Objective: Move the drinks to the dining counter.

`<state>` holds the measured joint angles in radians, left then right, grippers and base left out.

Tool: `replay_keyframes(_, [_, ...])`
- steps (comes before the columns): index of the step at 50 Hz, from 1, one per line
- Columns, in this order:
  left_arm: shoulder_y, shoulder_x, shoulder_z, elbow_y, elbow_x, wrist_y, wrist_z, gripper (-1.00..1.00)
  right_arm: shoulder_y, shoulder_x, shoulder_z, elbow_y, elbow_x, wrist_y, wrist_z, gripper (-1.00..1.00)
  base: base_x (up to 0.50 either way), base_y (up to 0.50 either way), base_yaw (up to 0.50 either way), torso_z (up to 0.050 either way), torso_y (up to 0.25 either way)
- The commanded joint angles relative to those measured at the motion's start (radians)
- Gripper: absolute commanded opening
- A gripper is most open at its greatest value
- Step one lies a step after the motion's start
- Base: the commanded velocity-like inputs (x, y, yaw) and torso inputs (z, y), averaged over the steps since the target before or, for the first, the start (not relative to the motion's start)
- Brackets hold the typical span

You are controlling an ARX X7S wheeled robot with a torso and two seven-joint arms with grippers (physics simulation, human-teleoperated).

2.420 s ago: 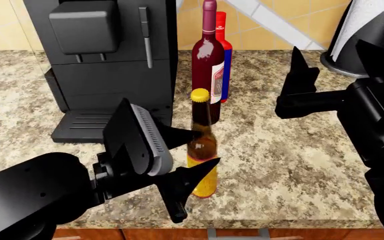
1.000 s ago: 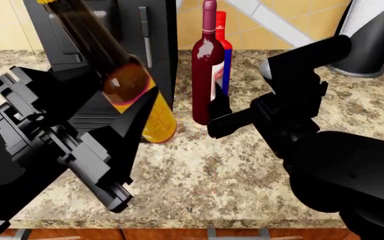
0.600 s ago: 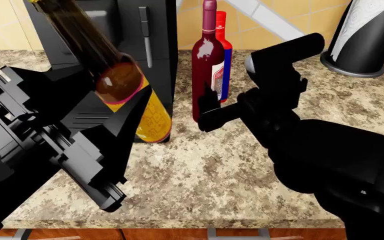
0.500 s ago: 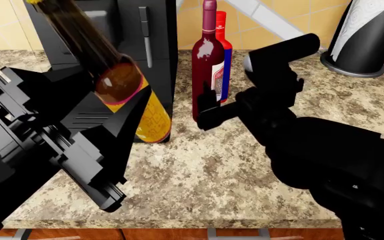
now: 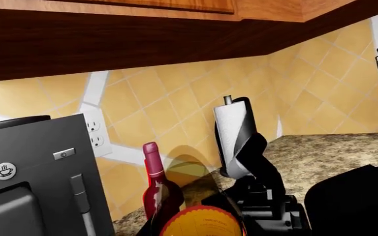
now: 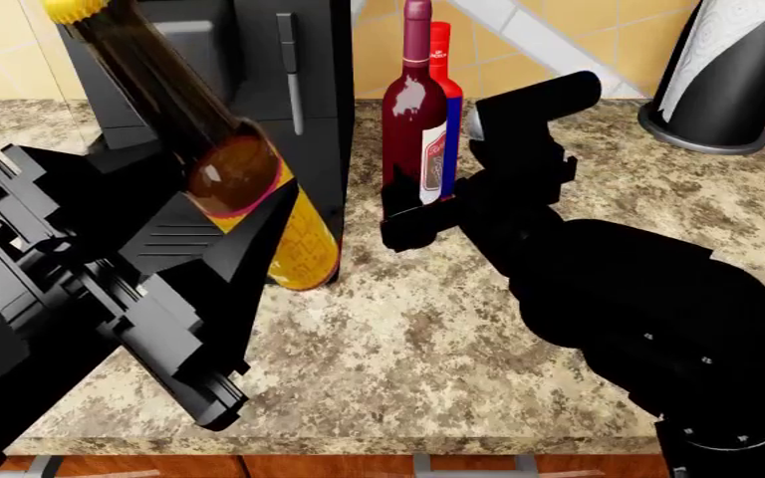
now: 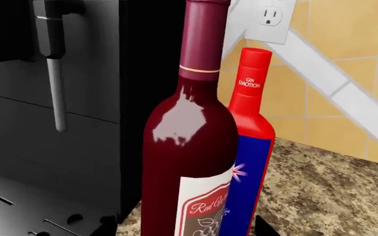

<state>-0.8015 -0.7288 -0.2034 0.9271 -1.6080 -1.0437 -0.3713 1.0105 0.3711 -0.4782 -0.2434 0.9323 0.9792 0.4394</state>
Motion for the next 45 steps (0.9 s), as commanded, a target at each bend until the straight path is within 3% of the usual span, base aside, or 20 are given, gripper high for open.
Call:
replay_keyframes(1, [0.009,0.003,-0.016,-0.001,0.023,0.008,0.003,-1.00,0.010,-0.008,-0.023,0.072,-0.036,-0.040,-0.042,1.00,0.00,0.00,0.00,0.000,0.000])
replay_keyframes(24, [0.086,0.017,-0.049,0.009,0.086,0.032,0.067,-1.00,0.031,-0.043,-0.093,0.198,-0.096,-0.108,-0.136,1.00,0.00,0.00,0.00,0.001,0.000])
replay_keyframes(45, [0.095,-0.002,-0.057,0.021,0.062,0.047,0.053,-1.00,0.046,-0.054,-0.120,0.295,-0.142,-0.150,-0.164,1.00,0.00,0.00,0.00,0.000,0.001])
